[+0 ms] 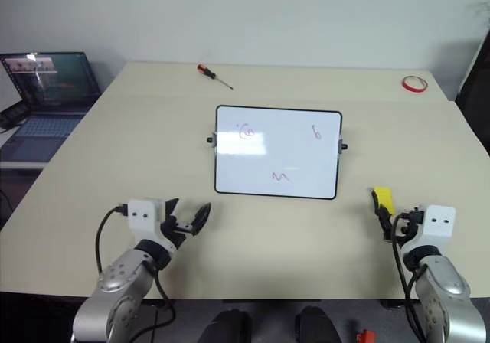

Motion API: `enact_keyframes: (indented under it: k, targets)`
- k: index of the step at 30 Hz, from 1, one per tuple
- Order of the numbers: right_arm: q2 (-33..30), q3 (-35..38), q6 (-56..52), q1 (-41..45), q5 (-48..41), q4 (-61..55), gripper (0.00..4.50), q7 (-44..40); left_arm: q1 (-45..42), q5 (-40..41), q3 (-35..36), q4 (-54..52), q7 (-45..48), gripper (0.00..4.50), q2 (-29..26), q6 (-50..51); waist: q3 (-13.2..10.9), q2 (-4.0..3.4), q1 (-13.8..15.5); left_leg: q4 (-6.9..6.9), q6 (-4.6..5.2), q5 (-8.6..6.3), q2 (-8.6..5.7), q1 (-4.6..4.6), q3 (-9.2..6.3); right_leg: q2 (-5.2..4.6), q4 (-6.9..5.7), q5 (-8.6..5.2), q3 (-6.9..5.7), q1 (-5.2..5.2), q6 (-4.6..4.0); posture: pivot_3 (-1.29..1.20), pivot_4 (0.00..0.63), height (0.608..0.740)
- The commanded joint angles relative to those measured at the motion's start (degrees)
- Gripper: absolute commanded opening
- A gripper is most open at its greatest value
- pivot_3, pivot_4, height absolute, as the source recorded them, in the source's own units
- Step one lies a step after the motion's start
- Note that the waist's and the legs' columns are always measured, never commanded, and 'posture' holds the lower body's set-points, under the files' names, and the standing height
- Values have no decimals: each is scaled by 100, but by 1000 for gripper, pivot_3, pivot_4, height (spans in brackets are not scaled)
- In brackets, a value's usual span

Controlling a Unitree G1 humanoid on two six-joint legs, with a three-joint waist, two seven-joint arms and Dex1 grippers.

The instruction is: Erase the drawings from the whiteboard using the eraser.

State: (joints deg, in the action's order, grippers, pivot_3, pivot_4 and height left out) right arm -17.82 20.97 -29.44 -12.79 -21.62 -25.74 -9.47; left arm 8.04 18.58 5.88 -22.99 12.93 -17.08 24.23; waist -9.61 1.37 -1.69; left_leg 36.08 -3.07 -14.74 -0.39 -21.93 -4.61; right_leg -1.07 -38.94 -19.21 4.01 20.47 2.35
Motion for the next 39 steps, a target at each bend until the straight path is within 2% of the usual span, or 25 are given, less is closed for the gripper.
enact_keyframes:
  k: [1,11,19,31,39]
  targets:
    - [1,143,-144,-79,-111,-440,4483,73,-37,8,39,-329,-7,4499,5,59,0,0,-4,0,0,0,0,0,0,0,0,0,0,0,0,0,150,740]
    - [9,207,-212,-63,-121,-445,4483,89,-75,-16,22,-248,51,4499,0,21,0,0,-5,1,0,0,-1,6,0,0,0,0,-1,-6,0,0,150,740]
    - [121,46,-180,291,-76,-255,4483,134,-67,14,184,-165,113,4499,-12,-169,0,0,-7,1,0,0,0,6,-1,1,-1,0,-1,-6,0,0,150,740]
    - [200,-93,-250,211,-75,-391,4483,67,300,6,457,-270,182,4499,-62,-197,0,0,-8,1,0,0,0,6,-1,0,0,0,-1,-5,0,0,150,740]
    - [201,-176,-204,483,-17,-132,4483,20,29,23,581,-181,181,4499,-164,-196,0,0,-5,1,0,0,0,5,-1,0,0,0,-2,-5,0,0,150,740]
